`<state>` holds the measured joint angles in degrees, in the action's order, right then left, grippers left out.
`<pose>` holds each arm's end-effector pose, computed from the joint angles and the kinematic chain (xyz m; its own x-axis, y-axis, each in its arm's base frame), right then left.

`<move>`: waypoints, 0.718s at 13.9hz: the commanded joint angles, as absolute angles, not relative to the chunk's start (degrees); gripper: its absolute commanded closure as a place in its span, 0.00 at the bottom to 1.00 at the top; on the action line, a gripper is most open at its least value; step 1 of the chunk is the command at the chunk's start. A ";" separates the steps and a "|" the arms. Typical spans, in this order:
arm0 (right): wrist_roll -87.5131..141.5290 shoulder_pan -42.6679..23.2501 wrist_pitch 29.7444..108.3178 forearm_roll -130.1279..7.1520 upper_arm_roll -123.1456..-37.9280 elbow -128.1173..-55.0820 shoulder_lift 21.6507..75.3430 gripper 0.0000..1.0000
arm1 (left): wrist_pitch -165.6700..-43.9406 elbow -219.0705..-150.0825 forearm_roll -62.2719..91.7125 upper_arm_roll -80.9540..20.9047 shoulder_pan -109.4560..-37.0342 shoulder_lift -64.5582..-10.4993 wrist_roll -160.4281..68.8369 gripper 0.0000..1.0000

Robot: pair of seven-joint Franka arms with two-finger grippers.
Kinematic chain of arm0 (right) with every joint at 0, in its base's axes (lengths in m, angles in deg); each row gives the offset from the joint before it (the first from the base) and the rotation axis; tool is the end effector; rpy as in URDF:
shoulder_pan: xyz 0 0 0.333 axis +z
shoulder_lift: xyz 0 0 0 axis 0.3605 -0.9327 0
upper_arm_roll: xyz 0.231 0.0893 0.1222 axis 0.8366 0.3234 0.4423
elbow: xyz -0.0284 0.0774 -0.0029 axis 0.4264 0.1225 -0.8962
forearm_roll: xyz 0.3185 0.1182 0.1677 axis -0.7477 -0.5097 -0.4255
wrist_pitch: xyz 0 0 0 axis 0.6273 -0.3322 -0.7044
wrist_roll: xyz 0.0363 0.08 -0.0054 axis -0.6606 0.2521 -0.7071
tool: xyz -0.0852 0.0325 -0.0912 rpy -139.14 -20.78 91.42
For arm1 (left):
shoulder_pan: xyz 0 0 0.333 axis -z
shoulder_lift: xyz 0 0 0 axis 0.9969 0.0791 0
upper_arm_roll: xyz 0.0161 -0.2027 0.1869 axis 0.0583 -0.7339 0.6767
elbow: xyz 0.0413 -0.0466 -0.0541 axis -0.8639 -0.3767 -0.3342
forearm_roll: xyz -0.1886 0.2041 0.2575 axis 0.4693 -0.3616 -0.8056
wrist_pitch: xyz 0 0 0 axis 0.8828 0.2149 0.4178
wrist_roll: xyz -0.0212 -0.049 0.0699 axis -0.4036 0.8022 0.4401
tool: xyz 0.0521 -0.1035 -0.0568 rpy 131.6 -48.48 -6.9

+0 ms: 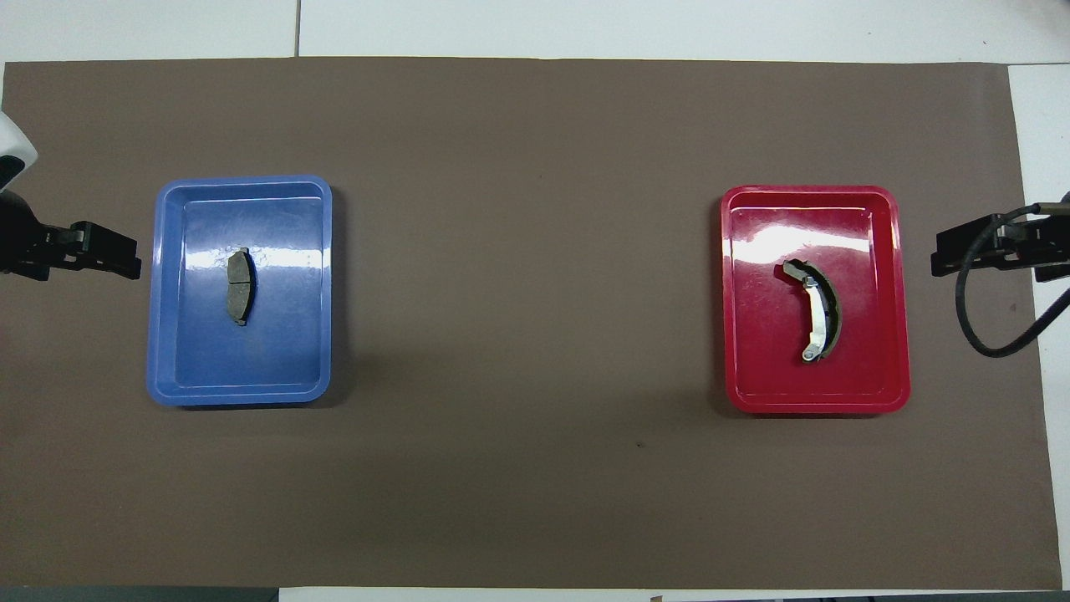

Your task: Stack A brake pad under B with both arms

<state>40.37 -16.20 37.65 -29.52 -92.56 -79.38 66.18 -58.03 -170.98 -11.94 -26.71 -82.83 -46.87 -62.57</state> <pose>0.5199 -0.0030 0.5690 0.9946 -0.0914 -0.0500 -0.0903 -0.9956 0.0251 0.5385 -0.0188 0.5152 0.9946 -0.0646 -0.0811 -0.0667 -0.9975 -0.0232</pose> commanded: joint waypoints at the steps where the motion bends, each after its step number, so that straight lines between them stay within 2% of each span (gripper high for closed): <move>1: 39.40 -16.48 37.48 -29.14 -92.31 -79.08 66.30 0.00 | -59.59 -173.20 -11.12 -26.47 -83.09 -48.82 -63.35 0.01; 10: 39.49 -16.56 37.48 -29.14 -92.40 -79.34 66.39 0.00 | -62.75 -175.48 -11.12 -26.47 -83.00 -49.61 -63.44 0.01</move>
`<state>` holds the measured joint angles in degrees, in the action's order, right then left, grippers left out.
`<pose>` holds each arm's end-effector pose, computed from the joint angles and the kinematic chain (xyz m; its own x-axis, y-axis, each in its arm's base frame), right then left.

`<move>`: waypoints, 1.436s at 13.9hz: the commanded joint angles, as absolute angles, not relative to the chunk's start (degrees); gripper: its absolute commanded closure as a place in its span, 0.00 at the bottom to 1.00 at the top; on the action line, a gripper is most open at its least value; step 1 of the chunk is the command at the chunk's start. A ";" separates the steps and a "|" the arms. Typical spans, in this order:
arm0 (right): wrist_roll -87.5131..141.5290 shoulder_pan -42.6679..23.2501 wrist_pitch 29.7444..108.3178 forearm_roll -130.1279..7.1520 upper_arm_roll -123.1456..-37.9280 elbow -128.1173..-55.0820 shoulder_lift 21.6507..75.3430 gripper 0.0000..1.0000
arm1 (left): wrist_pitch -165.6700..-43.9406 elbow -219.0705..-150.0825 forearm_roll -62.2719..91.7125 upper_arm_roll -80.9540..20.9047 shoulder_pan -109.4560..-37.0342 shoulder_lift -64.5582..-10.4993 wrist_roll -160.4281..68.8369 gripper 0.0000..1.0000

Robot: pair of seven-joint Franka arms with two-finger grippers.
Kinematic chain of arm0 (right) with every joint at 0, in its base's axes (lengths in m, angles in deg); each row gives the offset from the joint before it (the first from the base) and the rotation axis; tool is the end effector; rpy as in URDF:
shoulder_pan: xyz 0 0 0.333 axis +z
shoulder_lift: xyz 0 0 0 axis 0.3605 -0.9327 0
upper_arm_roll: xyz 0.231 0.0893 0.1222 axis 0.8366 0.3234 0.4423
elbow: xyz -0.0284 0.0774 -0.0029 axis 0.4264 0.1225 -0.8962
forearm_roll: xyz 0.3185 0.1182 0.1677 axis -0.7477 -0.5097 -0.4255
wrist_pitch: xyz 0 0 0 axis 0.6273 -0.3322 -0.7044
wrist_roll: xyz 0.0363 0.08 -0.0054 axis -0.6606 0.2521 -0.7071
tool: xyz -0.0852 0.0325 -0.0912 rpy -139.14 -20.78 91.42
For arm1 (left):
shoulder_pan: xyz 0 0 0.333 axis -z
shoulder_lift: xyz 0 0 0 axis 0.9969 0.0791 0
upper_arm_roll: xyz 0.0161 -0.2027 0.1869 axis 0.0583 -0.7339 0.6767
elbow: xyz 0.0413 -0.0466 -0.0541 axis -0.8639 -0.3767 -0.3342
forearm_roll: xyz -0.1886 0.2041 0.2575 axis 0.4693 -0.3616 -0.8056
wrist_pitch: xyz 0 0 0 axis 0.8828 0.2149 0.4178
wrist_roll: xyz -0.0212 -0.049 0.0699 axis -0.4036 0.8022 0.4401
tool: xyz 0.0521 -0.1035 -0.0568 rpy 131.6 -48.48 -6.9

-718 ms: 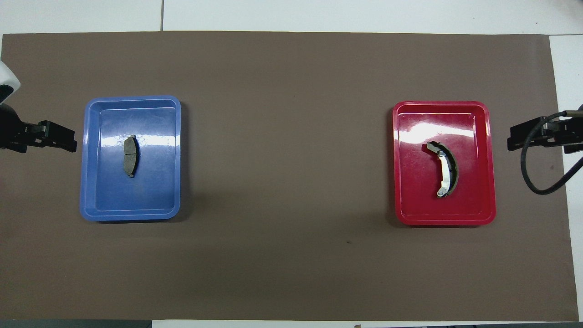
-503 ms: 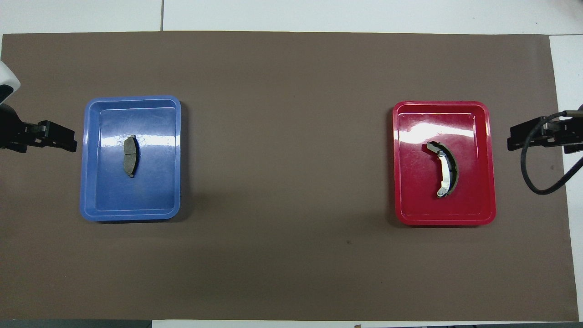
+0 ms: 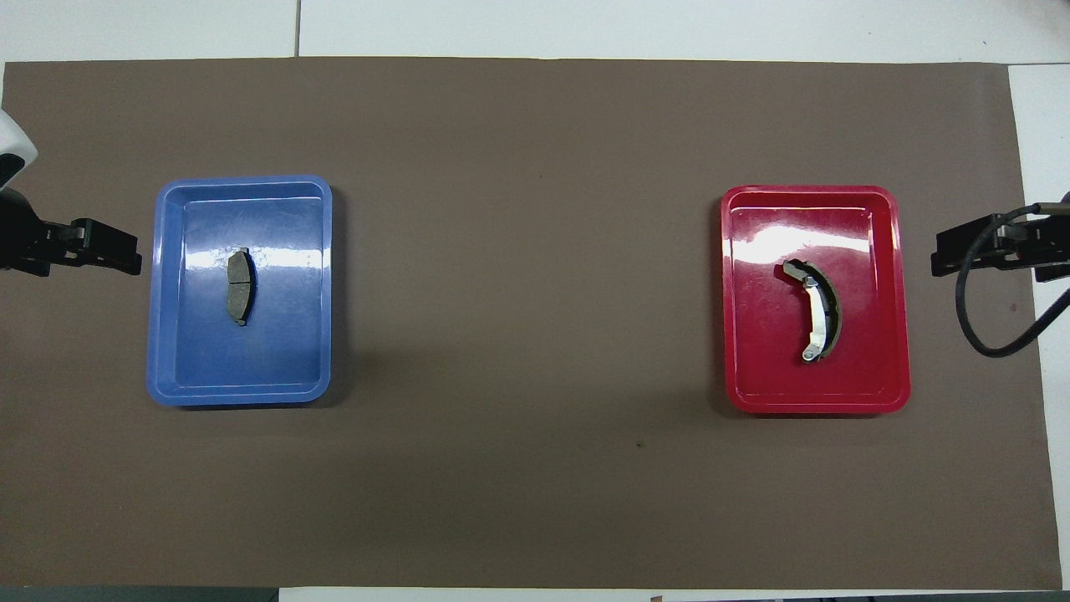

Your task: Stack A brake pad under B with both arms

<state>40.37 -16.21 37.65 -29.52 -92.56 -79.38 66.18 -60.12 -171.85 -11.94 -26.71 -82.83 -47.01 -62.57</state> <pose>0.5199 -0.0031 0.5690 0.9945 -0.0916 -0.0500 -0.0904 -0.9956 0.0251 0.5416 -0.0190 0.5125 0.9962 -0.0656 -0.0575 -0.0671 -0.9975 -0.0237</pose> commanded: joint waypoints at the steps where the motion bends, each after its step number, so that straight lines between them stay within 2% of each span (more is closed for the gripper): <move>1: 39.49 -16.56 37.56 -29.23 -92.40 -79.43 66.39 0.00 | -63.27 -175.66 -11.12 -26.47 -83.00 -49.61 -63.35 0.01; 3: 39.58 -16.56 37.57 -29.23 -92.40 -79.52 66.47 0.00 | -67.03 -178.19 -11.03 -26.47 -83.09 -50.66 -63.26 0.01; 6: 39.31 -16.56 37.74 -29.40 -92.40 -80.74 66.91 0.00 | -75.56 -185.57 -10.86 -26.47 -83.09 -52.86 -63.00 0.01; 10: 38.97 -16.47 42.12 -29.49 -92.40 -84.42 68.05 0.00 | -83.21 -190.24 -10.59 -26.47 -83.09 -51.46 -62.91 0.01; 13: 37.56 -16.74 53.70 -29.76 -92.40 -97.41 71.66 0.00 | -89.01 -191.65 -8.58 -26.47 -83.18 -47.34 -62.82 0.01; 16: 36.15 -16.83 59.08 -29.93 -92.40 -100.25 67.11 0.00 | -91.74 -191.66 -8.13 -26.47 -83.18 -42.68 -62.91 0.01; 20: 30.98 -17.18 76.99 -29.93 -92.40 -112.45 65.33 0.00 | -97.46 -192.36 -8.13 -26.47 -83.18 -37.49 -63.00 0.01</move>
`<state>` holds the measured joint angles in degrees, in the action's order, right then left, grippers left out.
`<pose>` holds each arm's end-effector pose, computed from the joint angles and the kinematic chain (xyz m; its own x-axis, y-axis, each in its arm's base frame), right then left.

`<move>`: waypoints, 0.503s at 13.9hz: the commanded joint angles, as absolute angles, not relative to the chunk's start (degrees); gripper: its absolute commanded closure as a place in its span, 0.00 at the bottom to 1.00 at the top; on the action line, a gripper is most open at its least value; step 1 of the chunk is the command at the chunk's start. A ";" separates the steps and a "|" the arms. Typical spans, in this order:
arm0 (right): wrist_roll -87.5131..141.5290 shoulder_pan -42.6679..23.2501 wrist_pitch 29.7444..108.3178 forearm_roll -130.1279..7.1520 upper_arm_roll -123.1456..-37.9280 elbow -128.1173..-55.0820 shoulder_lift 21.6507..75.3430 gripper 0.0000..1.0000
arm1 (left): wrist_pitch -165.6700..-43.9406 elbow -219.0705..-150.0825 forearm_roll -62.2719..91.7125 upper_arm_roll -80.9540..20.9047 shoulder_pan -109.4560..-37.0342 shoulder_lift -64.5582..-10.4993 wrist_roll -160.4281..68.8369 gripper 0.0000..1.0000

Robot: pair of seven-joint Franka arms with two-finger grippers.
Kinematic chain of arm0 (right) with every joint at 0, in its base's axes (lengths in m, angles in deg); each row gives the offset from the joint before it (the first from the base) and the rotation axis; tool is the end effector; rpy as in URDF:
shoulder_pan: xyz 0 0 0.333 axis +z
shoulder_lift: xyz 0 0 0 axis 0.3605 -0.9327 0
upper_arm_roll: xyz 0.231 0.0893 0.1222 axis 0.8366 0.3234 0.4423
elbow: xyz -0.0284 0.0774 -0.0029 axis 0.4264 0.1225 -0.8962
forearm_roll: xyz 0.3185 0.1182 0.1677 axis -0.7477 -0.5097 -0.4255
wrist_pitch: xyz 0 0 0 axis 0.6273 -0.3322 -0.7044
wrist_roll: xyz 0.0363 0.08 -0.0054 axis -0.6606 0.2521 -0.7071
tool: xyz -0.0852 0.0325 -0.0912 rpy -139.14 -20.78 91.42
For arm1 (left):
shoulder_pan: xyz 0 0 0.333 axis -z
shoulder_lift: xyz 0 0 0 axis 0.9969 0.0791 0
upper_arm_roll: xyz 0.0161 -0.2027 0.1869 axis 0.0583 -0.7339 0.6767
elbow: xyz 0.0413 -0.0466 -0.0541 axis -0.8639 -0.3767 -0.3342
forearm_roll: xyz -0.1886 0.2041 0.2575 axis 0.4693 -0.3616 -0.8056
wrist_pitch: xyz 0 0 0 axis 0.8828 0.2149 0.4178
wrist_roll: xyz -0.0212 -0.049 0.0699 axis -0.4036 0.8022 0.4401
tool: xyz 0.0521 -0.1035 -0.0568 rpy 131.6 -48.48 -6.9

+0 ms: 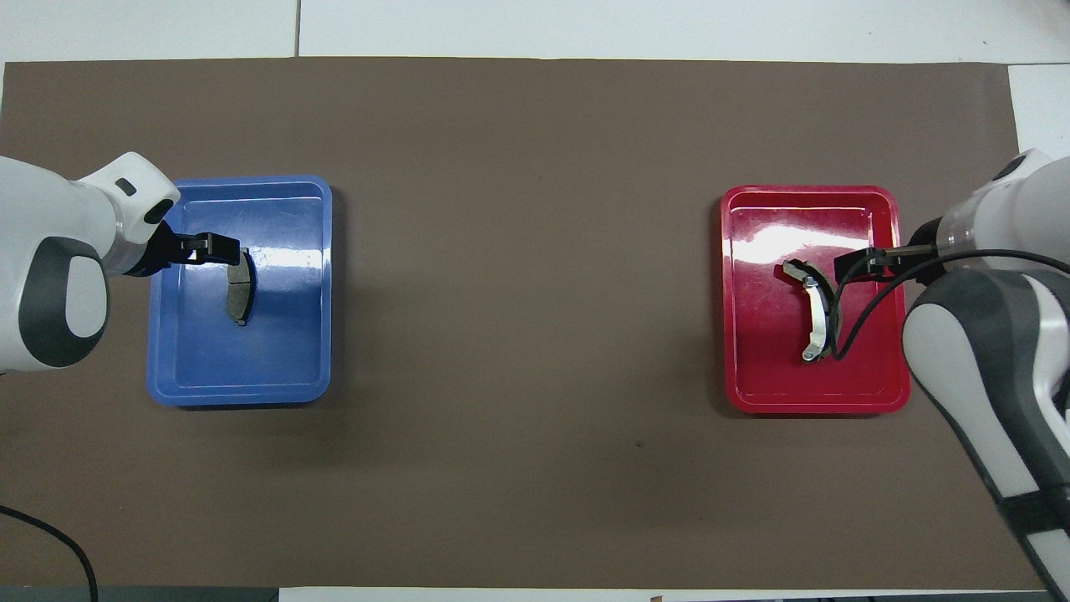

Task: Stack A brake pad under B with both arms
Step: 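Reach both grippers into the trays and grasp the two brake pads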

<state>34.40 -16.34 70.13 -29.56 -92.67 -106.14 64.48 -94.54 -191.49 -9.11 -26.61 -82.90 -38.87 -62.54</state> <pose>0.5357 -0.0030 0.3866 0.9996 0.0208 0.0178 0.0205 -0.9996 0.0198 0.5687 -0.0227 0.3279 0.9972 -0.0457 0.0592 -0.0468 -0.9987 0.0176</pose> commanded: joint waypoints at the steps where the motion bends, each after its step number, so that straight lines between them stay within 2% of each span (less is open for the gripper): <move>1: 29.57 -17.18 80.25 -30.02 -92.40 -114.56 64.11 0.00 | -98.77 -192.88 -8.22 -26.47 -83.26 -36.61 -63.26 0.01; 4: 26.84 -18.05 84.49 -30.02 -92.48 -116.60 62.00 0.00 | -99.93 -192.80 -8.22 -26.47 -84.32 -33.10 -63.26 0.03; 7: 23.93 -19.90 88.70 -30.02 -92.40 -118.36 59.71 0.00 | -99.93 -193.76 -8.13 -26.47 -84.23 -32.21 -62.91 0.08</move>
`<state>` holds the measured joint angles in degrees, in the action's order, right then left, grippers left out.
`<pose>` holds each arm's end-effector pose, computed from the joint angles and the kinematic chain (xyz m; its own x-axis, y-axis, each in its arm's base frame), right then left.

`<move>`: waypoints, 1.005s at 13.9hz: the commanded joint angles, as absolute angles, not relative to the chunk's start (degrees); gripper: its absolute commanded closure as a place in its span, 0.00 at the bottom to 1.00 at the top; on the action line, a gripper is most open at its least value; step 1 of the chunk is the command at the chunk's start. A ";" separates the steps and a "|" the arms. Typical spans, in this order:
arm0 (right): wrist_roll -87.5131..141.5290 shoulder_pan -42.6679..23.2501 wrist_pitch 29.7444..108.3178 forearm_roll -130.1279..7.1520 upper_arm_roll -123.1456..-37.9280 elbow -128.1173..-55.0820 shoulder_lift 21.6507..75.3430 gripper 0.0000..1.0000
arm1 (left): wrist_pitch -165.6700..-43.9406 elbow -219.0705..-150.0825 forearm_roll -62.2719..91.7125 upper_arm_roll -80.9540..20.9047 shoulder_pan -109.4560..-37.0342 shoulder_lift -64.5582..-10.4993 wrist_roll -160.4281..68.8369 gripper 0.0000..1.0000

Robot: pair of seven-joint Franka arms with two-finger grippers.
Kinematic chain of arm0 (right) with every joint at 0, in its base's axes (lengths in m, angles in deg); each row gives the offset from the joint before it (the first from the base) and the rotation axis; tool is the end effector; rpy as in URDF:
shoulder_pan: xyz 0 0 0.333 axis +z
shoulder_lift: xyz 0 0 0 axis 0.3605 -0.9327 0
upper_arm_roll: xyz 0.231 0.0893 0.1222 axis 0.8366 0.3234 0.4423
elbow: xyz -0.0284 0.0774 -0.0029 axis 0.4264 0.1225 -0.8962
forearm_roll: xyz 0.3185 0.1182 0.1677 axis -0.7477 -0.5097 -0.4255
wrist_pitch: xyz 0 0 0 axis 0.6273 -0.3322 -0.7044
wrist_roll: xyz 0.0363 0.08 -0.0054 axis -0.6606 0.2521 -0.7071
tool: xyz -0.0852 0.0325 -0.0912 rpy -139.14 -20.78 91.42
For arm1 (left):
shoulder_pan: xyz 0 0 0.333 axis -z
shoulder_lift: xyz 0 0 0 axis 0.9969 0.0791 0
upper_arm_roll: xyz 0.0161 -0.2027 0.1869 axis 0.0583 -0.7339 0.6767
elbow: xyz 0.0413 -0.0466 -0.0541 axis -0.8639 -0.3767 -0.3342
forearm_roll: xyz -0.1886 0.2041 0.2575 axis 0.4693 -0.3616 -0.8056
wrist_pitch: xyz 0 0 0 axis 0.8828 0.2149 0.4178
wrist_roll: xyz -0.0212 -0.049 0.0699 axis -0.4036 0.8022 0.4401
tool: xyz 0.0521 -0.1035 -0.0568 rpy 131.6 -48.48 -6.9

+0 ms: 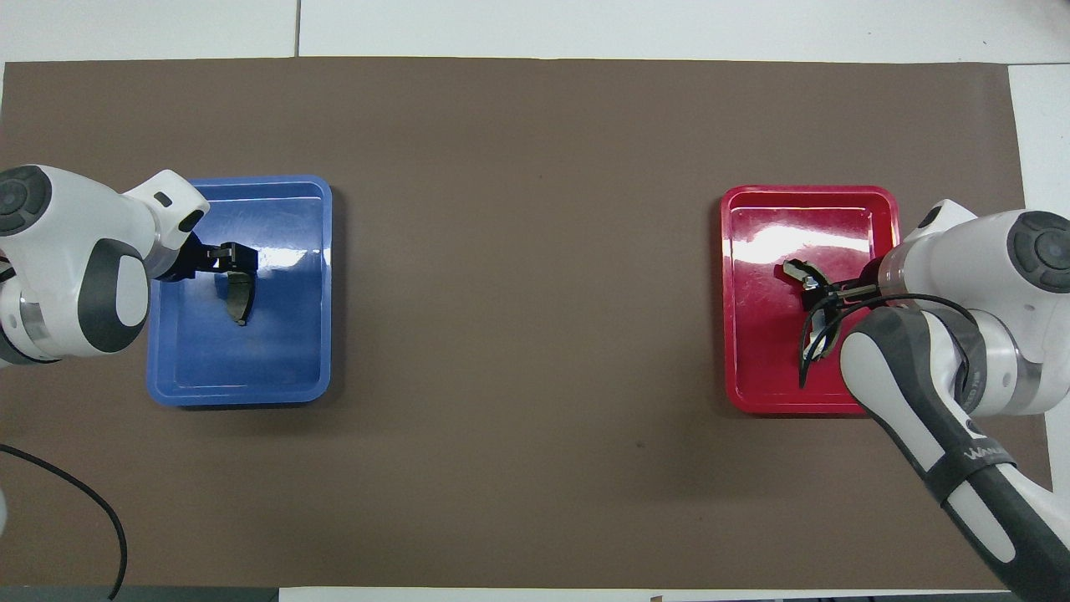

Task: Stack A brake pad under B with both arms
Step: 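Reach both grippers into the trays and grasp the two brake pads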

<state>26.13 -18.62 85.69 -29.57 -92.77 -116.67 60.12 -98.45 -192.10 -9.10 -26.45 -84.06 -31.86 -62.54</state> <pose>0.5205 -0.0237 0.2901 0.9914 0.1286 0.0260 0.1279 -0.9914 0.0270 0.5698 -0.0094 0.2598 0.9998 -0.0216 -0.0055 -0.0215 -0.9996 0.0156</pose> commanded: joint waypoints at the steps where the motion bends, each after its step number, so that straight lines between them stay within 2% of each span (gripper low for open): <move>1: 24.11 -19.90 89.68 -30.02 -92.40 -118.97 59.27 0.00 | -100.01 -193.94 -8.13 -26.47 -84.23 -32.30 -62.82 0.08; 3: 24.28 -19.90 91.08 -30.11 -92.40 -118.98 56.47 0.00 | -101.67 -195.08 -8.13 -26.47 -83.79 -32.38 -62.12 0.12; 4: 24.46 -19.47 90.92 -30.11 -92.40 -118.98 56.46 0.00 | -102.29 -195.78 -8.13 -26.47 -83.70 -32.56 -61.42 0.19; 7: 24.46 -19.38 91.27 -30.28 -92.31 -119.16 56.46 0.00 | -100.73 -195.79 -8.13 -26.47 -83.44 -32.74 -61.06 0.60; 9: 24.20 -19.11 91.35 -32.47 -92.31 -119.16 55.93 0.00 | -97.40 -194.83 -8.13 -26.47 -83.44 -33.61 -61.15 0.81; 10: 24.20 -19.11 91.35 -32.48 -92.31 -119.07 55.84 0.00 | -96.07 -194.73 -8.13 -26.47 -83.44 -35.35 -61.15 0.86; 14: 24.02 -19.11 91.62 -32.57 -92.22 -119.24 55.75 0.03 | -89.84 -192.19 -8.22 -26.65 -81.87 -39.58 -60.72 0.93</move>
